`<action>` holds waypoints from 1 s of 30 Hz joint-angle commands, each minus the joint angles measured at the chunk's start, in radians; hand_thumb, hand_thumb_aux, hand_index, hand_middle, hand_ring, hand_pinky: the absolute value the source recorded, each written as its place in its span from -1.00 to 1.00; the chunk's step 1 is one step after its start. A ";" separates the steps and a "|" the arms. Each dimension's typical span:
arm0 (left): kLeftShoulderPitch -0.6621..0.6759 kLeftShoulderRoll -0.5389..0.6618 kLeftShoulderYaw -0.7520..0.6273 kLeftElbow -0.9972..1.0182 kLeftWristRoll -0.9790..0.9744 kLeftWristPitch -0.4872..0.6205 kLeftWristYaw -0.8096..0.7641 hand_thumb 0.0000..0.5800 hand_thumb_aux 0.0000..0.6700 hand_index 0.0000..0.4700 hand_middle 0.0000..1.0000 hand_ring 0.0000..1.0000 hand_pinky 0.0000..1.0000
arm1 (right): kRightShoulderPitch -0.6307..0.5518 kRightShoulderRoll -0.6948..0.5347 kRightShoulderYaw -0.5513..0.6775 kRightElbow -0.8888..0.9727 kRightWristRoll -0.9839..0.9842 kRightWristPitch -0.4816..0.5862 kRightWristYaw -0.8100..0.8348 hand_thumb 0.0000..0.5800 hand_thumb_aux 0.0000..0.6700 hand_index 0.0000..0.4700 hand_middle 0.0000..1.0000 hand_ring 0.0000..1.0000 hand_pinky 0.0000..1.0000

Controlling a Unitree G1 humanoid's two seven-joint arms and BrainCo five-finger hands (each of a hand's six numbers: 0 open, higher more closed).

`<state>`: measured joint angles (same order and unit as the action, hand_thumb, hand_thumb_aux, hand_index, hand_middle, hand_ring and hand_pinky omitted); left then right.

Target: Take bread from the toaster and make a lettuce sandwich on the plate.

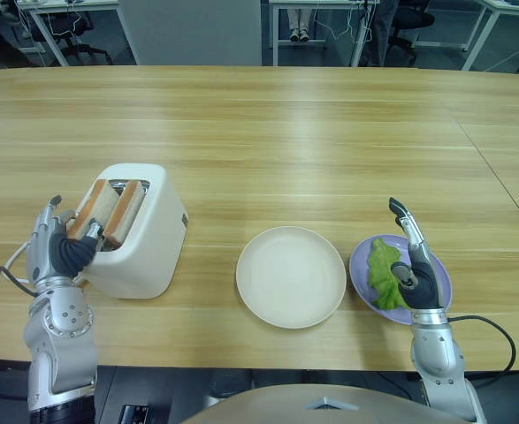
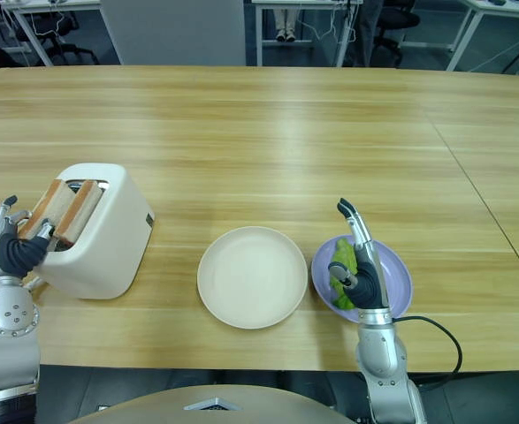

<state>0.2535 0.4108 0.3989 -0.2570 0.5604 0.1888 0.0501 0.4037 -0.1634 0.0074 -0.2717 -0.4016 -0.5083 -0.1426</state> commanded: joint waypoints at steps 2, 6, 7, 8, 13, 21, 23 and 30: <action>0.027 -0.008 -0.009 0.022 -0.028 -0.017 0.012 1.00 1.00 0.96 1.00 1.00 1.00 | -0.028 -0.045 -0.044 -0.003 -0.063 0.038 0.002 -1.00 -1.00 -1.00 -1.00 -1.00 -1.00; 0.014 -0.013 0.047 -0.019 -0.078 -0.078 0.069 1.00 1.00 0.96 1.00 1.00 1.00 | -0.099 -0.198 -0.113 0.014 -0.309 0.134 -0.009 -1.00 -1.00 -1.00 -1.00 -1.00 -1.00; 0.011 -0.012 0.061 -0.035 -0.085 -0.093 0.083 1.00 1.00 0.96 1.00 1.00 1.00 | -0.123 -0.257 -0.129 0.033 -0.368 0.168 0.002 -1.00 -1.00 -1.00 -1.00 -1.00 -1.00; 0.006 -0.010 0.073 -0.051 -0.091 -0.107 0.094 1.00 1.00 0.96 1.00 1.00 1.00 | -0.142 -0.313 -0.139 0.061 -0.415 0.196 0.013 -1.00 -1.00 -1.00 -1.00 -1.00 -1.00; -0.017 -0.009 0.114 -0.136 -0.131 -0.162 0.123 1.00 1.00 0.96 1.00 1.00 1.00 | -0.224 -0.526 -0.146 0.281 -0.494 0.203 -0.054 -1.00 -1.00 -1.00 -1.00 -1.00 -1.00; -0.080 -0.002 0.123 -0.292 -0.183 -0.171 0.077 1.00 1.00 0.96 1.00 1.00 1.00 | -0.352 -0.683 0.034 0.740 -0.494 -0.007 -0.165 -1.00 -1.00 -1.00 -1.00 -1.00 -1.00; -0.102 0.002 0.120 -0.324 -0.197 -0.160 0.055 1.00 1.00 0.96 1.00 1.00 1.00 | -0.393 -0.708 0.078 0.841 -0.492 -0.083 -0.193 -1.00 -1.00 -1.00 -1.00 -1.00 -1.00; -0.206 -0.004 0.038 -0.427 -0.240 -0.106 -0.030 1.00 1.00 0.96 1.00 1.00 1.00 | -0.536 -0.766 0.258 1.076 -0.587 -0.226 -0.334 -0.71 -0.85 -0.85 -1.00 -1.00 -1.00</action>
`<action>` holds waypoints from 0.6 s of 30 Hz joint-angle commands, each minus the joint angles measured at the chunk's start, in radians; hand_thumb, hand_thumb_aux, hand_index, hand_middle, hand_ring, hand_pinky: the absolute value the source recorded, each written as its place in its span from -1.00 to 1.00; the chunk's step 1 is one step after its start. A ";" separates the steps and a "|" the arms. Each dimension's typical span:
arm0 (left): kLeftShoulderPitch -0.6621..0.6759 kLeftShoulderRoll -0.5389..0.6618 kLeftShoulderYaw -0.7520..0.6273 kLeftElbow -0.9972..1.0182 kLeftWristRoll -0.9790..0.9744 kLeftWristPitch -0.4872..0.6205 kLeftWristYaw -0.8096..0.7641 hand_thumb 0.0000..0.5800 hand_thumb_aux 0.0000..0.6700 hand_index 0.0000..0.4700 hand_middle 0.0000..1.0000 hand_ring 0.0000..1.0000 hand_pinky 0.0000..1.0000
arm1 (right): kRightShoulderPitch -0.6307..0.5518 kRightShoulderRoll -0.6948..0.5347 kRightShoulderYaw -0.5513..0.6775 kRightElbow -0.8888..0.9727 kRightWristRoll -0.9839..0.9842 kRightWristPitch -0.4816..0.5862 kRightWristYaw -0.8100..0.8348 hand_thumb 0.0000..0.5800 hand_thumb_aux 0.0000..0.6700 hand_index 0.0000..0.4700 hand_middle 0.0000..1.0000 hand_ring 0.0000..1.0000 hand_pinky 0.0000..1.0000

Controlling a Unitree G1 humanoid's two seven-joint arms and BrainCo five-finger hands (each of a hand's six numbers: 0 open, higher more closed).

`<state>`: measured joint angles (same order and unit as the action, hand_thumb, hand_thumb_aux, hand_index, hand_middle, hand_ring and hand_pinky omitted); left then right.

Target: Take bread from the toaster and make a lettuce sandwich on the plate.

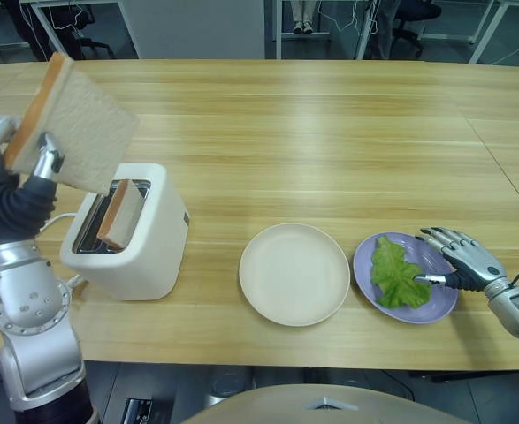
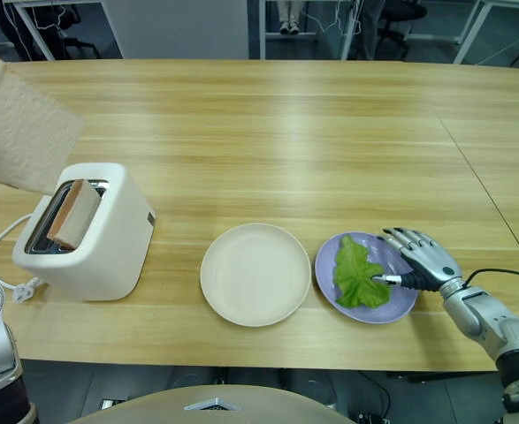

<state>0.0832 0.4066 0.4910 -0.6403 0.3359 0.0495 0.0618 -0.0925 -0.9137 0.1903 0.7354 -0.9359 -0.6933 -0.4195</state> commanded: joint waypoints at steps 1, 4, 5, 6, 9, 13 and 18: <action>-0.052 -0.003 -0.075 -0.051 -0.018 0.041 -0.055 1.00 1.00 0.96 1.00 1.00 1.00 | -0.058 -0.017 0.101 0.090 -0.069 -0.045 -0.078 -0.37 -0.65 -0.66 -1.00 -1.00 -1.00; -0.097 -0.016 -0.161 -0.060 -0.026 0.066 -0.095 1.00 1.00 0.96 1.00 1.00 1.00 | -0.102 -0.019 0.165 0.145 -0.111 -0.036 -0.139 0.50 0.00 -0.02 -1.00 -1.00 -1.00; -0.110 -0.022 -0.200 -0.059 -0.030 0.075 -0.113 1.00 1.00 0.96 1.00 1.00 1.00 | -0.114 -0.020 0.186 0.157 -0.124 -0.030 -0.159 0.73 0.26 0.24 -1.00 -1.00 -1.00; -0.119 -0.032 -0.242 -0.054 -0.030 0.082 -0.128 1.00 1.00 0.96 1.00 1.00 1.00 | -0.124 -0.021 0.204 0.165 -0.133 -0.028 -0.179 0.92 0.59 0.56 -1.00 -1.00 -1.00; -0.126 -0.054 -0.368 -0.030 -0.020 0.100 -0.182 1.00 1.00 0.96 1.00 1.00 1.00 | -0.151 -0.022 0.248 0.190 -0.152 -0.024 -0.222 1.00 1.00 0.96 -1.00 -1.00 -1.00; -0.113 -0.071 -0.490 0.021 -0.013 0.123 -0.240 1.00 1.00 0.96 1.00 1.00 1.00 | -0.171 -0.028 0.285 0.197 -0.157 -0.025 -0.261 1.00 1.00 0.96 -1.00 -1.00 -1.00; -0.063 -0.054 -0.645 0.153 0.011 0.143 -0.331 1.00 1.00 0.96 1.00 1.00 1.00 | -0.174 -0.057 0.280 0.128 -0.123 -0.052 -0.291 1.00 1.00 0.96 -1.00 -1.00 -1.00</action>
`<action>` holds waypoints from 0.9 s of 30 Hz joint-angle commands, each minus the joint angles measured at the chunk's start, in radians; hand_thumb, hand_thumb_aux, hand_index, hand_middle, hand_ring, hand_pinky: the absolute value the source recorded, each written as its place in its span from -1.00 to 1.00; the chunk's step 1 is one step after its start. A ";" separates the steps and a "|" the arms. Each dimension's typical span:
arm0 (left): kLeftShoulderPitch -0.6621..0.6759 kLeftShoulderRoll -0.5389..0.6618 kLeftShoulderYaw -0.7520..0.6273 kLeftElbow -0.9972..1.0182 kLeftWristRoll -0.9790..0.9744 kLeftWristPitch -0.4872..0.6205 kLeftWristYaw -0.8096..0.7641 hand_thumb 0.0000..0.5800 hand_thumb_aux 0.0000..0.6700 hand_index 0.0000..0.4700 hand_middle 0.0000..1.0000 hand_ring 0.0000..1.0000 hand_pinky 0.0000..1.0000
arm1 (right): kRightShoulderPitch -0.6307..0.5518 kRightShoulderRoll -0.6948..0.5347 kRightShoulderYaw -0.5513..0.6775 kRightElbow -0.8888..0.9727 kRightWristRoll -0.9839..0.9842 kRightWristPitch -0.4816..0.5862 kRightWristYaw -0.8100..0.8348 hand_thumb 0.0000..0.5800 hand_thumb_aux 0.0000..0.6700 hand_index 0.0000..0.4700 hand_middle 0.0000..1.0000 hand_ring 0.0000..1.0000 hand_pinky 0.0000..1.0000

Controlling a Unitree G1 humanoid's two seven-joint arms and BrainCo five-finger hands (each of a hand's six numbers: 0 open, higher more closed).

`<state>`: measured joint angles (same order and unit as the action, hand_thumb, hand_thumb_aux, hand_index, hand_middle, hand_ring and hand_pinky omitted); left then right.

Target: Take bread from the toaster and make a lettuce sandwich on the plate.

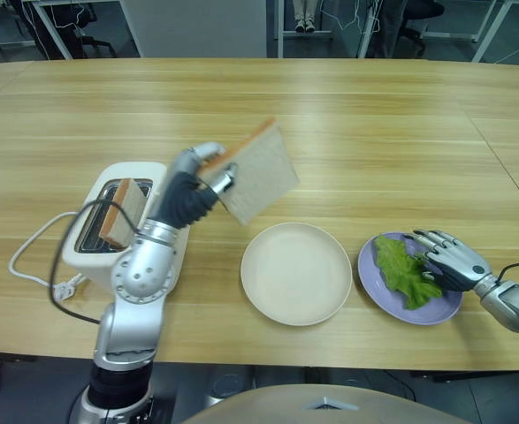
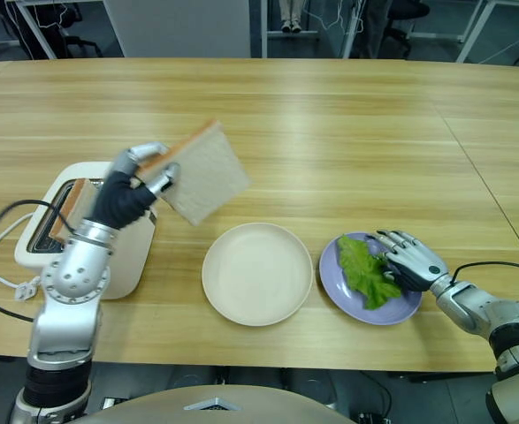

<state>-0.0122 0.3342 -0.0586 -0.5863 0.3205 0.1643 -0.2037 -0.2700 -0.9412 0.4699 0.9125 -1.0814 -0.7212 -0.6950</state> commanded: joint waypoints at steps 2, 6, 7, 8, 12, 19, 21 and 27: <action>0.048 0.036 -0.153 0.176 0.041 0.032 -0.106 1.00 1.00 0.96 1.00 1.00 1.00 | 0.009 -0.044 -0.022 -0.098 0.051 -0.038 -0.017 1.00 1.00 0.96 -1.00 -1.00 -1.00; 0.048 0.065 -0.262 0.348 0.094 0.000 -0.141 1.00 1.00 0.96 1.00 1.00 1.00 | 0.042 -0.076 -0.083 -0.241 0.125 -0.061 -0.010 1.00 1.00 0.96 -1.00 -1.00 -1.00; 0.044 0.068 -0.282 0.382 0.104 -0.004 -0.149 1.00 1.00 0.96 1.00 1.00 1.00 | 0.055 -0.082 -0.102 -0.284 0.146 -0.065 0.001 1.00 1.00 0.96 -1.00 -1.00 -1.00; 0.038 0.070 -0.304 0.417 0.113 -0.014 -0.156 1.00 1.00 0.96 1.00 1.00 1.00 | 0.070 -0.088 -0.123 -0.329 0.170 -0.068 0.015 1.00 1.00 0.96 -1.00 -1.00 -1.00; -0.001 0.062 -0.365 0.539 0.144 -0.050 -0.157 1.00 1.00 0.96 1.00 1.00 1.00 | 0.134 -0.100 -0.207 -0.522 0.274 -0.074 0.107 1.00 1.00 0.96 -1.00 -1.00 -1.00; -0.069 0.048 -0.405 0.649 0.210 -0.149 -0.090 -0.12 -0.50 -0.51 1.00 1.00 1.00 | 0.215 -0.076 -0.300 -0.794 0.412 -0.056 0.312 1.00 1.00 0.96 -1.00 -1.00 -1.00; -0.083 0.046 -0.409 0.649 0.241 -0.189 -0.050 -1.00 -1.00 -1.00 -0.01 -0.01 -0.01 | 0.223 -0.059 -0.313 -0.843 0.450 -0.053 0.364 1.00 1.00 0.96 -1.00 -1.00 -1.00; -0.103 0.062 -0.435 0.604 0.328 -0.284 0.010 -1.00 -1.00 -1.00 -1.00 -1.00 -1.00 | 0.230 0.006 -0.331 -0.962 0.565 -0.035 0.524 1.00 1.00 0.96 -1.00 -1.00 -1.00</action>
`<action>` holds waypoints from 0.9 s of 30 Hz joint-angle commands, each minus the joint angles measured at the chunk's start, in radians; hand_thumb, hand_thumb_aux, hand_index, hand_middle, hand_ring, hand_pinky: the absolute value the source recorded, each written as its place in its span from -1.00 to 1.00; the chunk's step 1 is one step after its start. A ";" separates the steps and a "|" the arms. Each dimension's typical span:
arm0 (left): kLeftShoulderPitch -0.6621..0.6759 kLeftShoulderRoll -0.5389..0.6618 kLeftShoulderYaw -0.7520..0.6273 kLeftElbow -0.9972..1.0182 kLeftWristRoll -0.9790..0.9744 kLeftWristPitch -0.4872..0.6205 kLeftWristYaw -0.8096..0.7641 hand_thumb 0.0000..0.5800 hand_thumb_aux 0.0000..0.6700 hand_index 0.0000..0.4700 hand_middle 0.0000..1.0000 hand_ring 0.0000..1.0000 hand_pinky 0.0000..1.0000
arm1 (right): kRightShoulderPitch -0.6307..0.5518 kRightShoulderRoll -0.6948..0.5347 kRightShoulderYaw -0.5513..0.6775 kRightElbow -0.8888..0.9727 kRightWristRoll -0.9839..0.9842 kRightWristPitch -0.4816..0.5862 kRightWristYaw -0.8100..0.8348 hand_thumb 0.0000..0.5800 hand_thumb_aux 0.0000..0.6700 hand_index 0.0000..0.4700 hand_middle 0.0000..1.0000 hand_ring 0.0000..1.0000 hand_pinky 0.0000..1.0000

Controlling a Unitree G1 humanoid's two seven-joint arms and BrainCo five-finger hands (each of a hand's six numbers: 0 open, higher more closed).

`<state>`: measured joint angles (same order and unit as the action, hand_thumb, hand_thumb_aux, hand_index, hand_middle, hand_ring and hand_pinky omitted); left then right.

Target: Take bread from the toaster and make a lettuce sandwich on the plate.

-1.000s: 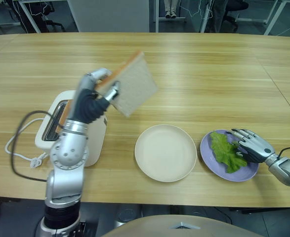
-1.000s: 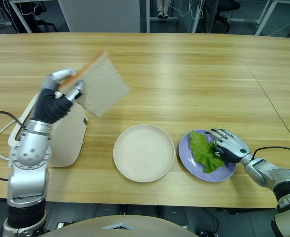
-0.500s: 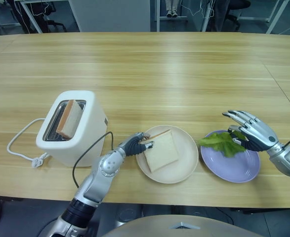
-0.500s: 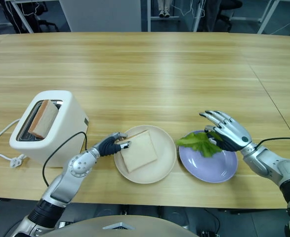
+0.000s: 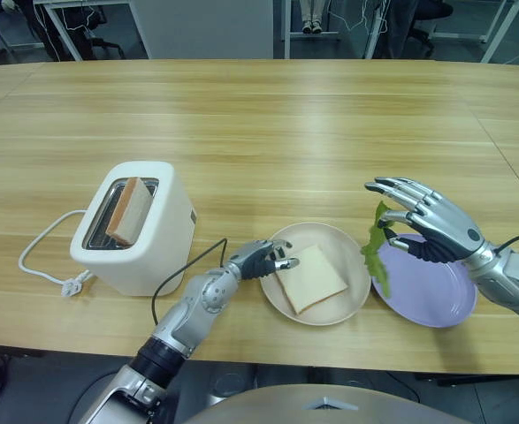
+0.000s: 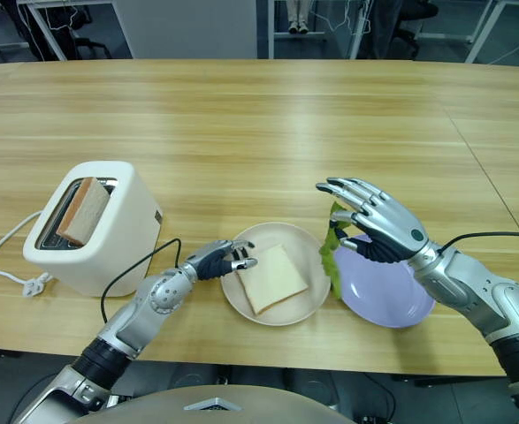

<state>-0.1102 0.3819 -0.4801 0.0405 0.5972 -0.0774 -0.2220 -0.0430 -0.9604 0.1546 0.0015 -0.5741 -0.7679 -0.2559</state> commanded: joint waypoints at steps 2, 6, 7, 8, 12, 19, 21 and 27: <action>-0.004 0.022 -0.007 -0.052 0.070 -0.073 0.052 -1.00 -1.00 -1.00 -1.00 -1.00 -1.00 | -0.007 0.052 -0.007 -0.069 0.074 0.016 0.133 1.00 1.00 0.96 -1.00 -1.00 -1.00; 0.007 0.028 0.039 -0.123 0.091 -0.100 0.116 -1.00 -1.00 -1.00 -1.00 -1.00 -1.00 | -0.035 0.125 0.021 -0.078 0.065 0.009 0.200 1.00 1.00 0.96 -1.00 -1.00 -1.00; 0.013 0.028 0.059 -0.147 0.092 -0.097 0.133 -1.00 -1.00 -1.00 -1.00 -1.00 -1.00 | -0.046 0.147 0.030 -0.077 0.059 0.007 0.212 1.00 1.00 0.96 -1.00 -1.00 -1.00; 0.022 0.030 0.081 -0.171 0.093 -0.090 0.146 -1.00 -1.00 -1.00 -1.00 -1.00 -1.00 | -0.060 0.169 0.038 -0.073 0.053 0.005 0.224 1.00 1.00 0.96 -1.00 -1.00 -1.00; 0.099 0.051 0.199 -0.289 0.100 -0.029 0.169 -1.00 -1.00 -1.00 -1.00 -1.00 -1.00 | -0.154 0.257 0.073 -0.019 0.020 0.003 0.258 1.00 1.00 0.96 -1.00 -1.00 -1.00; 0.333 0.060 0.456 -0.542 0.110 0.045 0.217 -1.00 -1.00 -1.00 -1.00 -1.00 -1.00 | -0.356 0.393 0.143 0.207 -0.088 -0.004 0.229 1.00 1.00 0.96 -1.00 -1.00 -1.00; 0.387 0.047 0.520 -0.597 0.110 0.058 0.232 -1.00 -1.00 -1.00 -1.00 -1.00 -1.00 | -0.391 0.413 0.155 0.266 -0.121 -0.012 0.202 1.00 1.00 0.96 -1.00 -1.00 -1.00; 0.473 0.038 0.700 -0.693 0.153 0.109 0.240 -1.00 -1.00 -1.00 -1.00 -1.00 -1.00 | -0.405 0.415 0.202 0.375 -0.207 -0.047 0.137 1.00 1.00 0.96 -1.00 -1.00 -1.00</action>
<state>0.3510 0.4169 0.1674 -0.6288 0.7206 0.0033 0.0209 -0.4630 -0.5376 0.3276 0.3503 -0.7576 -0.7971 -0.1128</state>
